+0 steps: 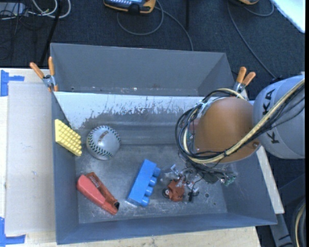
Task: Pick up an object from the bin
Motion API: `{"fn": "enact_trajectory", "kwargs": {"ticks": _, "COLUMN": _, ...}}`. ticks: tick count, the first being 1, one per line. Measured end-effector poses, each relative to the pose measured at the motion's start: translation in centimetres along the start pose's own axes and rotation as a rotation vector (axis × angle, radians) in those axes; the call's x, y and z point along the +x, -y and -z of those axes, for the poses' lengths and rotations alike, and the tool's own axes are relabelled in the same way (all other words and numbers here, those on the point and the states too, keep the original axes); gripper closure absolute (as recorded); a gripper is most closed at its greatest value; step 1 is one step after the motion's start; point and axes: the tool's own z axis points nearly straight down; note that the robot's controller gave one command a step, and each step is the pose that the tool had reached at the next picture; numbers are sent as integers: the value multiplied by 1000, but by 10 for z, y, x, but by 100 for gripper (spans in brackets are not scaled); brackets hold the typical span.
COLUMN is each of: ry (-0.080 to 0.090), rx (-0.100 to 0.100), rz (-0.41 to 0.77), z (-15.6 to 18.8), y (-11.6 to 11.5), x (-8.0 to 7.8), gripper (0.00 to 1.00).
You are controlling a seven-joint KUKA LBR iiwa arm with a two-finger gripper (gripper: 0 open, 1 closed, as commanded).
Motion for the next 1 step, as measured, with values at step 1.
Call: {"fn": "enact_trajectory", "kwargs": {"ticks": 1, "ry": -1, "rx": -1, "rz": -1, "z": 5, "y": -1, "x": 0, "gripper": 100}}
